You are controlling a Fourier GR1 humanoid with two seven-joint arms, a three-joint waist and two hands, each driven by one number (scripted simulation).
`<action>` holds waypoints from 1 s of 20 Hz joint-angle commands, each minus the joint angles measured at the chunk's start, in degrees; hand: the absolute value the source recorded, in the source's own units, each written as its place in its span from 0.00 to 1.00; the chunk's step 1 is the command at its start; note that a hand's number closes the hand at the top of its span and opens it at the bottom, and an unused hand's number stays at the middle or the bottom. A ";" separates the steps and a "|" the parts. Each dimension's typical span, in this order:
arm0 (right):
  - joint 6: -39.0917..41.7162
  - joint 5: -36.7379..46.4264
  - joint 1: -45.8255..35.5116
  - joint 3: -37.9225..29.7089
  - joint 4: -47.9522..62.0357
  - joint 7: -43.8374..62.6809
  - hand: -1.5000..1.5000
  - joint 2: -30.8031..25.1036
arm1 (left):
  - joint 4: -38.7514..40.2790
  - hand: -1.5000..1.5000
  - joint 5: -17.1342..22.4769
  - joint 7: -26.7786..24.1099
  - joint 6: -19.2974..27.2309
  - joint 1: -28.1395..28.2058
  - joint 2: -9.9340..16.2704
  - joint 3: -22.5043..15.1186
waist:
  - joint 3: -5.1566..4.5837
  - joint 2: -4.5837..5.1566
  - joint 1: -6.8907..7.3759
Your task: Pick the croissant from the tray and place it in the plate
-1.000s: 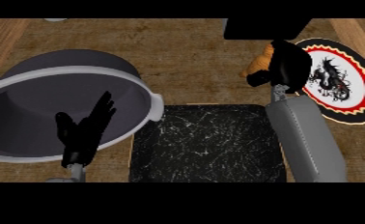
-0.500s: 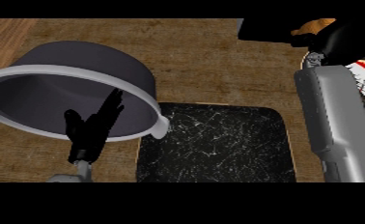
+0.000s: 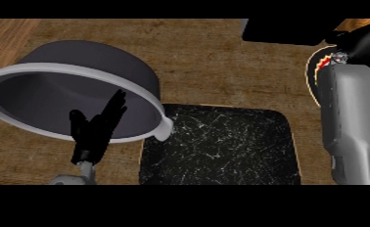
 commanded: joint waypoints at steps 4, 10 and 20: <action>-14.39 11.30 3.97 -8.67 1.64 14.01 1.00 0.36 | 2.03 0.50 0.32 0.55 0.56 -0.62 -0.42 0.90 | -0.05 -0.16 -1.77; -20.57 13.58 5.07 -17.33 4.49 11.77 1.00 -0.14 | 1.72 0.50 -0.55 -0.52 1.49 1.39 -1.13 0.39 | 0.00 -0.85 -1.84; -27.80 5.41 6.06 -31.79 13.89 5.76 1.00 -1.99 | 2.32 0.50 -0.10 -0.94 0.29 2.02 -0.10 1.27 | 0.07 -1.33 -2.90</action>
